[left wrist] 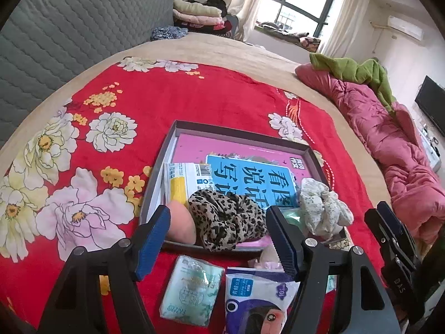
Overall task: Organize soft objects
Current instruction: 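Withdraw both open tools from the box toward the items beside it, then grasp the purple-printed snack bag with the left tool while the right tool grasps the green tissue packet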
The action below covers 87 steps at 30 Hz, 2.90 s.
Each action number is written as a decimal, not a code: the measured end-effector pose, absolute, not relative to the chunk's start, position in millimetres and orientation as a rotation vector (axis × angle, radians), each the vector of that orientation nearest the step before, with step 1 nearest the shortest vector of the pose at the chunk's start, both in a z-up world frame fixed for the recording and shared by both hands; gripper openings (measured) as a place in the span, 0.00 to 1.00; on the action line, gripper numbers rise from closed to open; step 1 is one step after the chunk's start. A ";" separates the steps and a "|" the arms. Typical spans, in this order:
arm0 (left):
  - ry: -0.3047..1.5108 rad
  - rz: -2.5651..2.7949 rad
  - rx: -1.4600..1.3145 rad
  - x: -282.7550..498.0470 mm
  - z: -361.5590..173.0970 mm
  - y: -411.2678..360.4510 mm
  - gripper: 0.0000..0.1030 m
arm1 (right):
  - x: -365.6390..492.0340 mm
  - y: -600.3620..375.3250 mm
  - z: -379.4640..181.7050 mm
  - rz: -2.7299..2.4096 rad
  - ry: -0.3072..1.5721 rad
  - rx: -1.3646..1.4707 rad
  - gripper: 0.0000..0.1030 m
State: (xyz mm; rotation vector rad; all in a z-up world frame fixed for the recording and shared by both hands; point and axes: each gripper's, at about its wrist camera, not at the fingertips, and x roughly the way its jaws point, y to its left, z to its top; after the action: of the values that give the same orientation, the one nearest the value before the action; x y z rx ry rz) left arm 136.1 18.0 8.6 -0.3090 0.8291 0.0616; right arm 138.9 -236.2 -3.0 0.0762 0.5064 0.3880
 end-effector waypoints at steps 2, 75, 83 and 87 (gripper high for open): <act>0.823 0.058 -0.310 132.6 11.5 17.2 0.71 | 133.8 -236.8 0.6 0.391 0.493 0.074 0.67; 1.016 -0.186 -0.338 51.2 -39.6 -36.4 0.73 | 42.9 -219.0 -3.8 0.352 0.707 -0.044 0.70; 1.034 -0.160 -0.337 60.6 -45.3 -43.8 0.73 | 45.6 -221.8 -11.6 0.343 0.735 -0.048 0.70; 1.041 -0.144 -0.299 65.5 -47.5 -52.4 0.73 | 49.0 -222.7 -18.7 0.335 0.766 -0.050 0.70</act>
State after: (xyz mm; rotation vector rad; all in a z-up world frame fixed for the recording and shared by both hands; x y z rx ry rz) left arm 65.5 -52.4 -47.5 -0.2994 1.0410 -0.1444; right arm 49.0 -222.7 -18.7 -0.0504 0.7658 0.3350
